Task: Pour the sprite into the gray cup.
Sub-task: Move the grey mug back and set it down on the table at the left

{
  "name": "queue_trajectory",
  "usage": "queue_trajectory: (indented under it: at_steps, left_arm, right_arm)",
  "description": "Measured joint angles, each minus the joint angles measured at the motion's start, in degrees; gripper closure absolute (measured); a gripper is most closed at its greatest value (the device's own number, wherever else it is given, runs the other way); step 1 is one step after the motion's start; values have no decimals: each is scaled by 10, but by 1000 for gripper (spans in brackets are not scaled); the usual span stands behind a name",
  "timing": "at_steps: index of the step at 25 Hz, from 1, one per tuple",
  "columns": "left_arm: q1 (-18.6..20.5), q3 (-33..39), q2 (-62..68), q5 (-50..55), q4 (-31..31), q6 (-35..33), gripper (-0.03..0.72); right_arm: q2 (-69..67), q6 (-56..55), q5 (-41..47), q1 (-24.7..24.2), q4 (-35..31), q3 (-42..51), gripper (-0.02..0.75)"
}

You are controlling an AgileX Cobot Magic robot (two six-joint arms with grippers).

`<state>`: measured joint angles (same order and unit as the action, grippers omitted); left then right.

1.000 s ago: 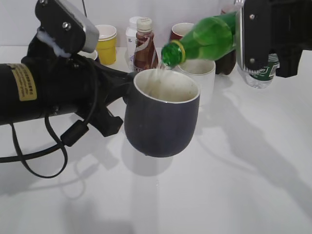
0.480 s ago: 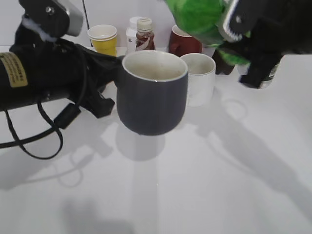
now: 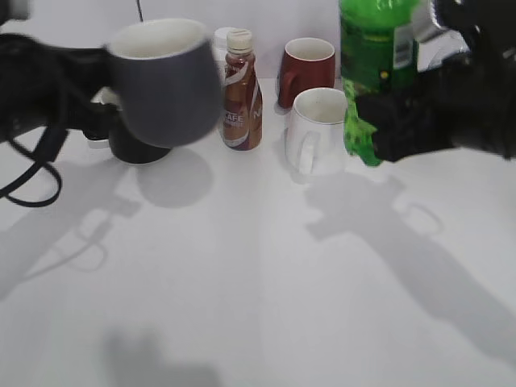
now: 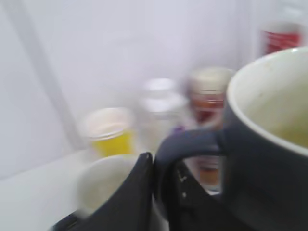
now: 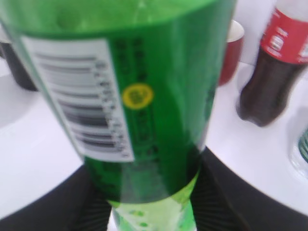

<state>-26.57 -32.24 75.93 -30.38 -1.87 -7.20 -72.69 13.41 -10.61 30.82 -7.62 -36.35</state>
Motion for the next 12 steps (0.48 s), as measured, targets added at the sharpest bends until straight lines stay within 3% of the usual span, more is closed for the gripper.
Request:
queue_trajectory:
  at_steps: [3, 5, 12]
  left_arm:
    - [7, 65, -1, -106, -108, -60, 638]
    - [12, 106, -1, -157, -148, -74, 638]
    - [54, 152, 37, -245, -178, -84, 633]
  right_arm:
    - [3, -45, -29, -1, 4, 25, 408]
    - [3, -66, -47, -5, 4, 36, 408]
    - [3, -99, -71, -53, 12, 54, 408]
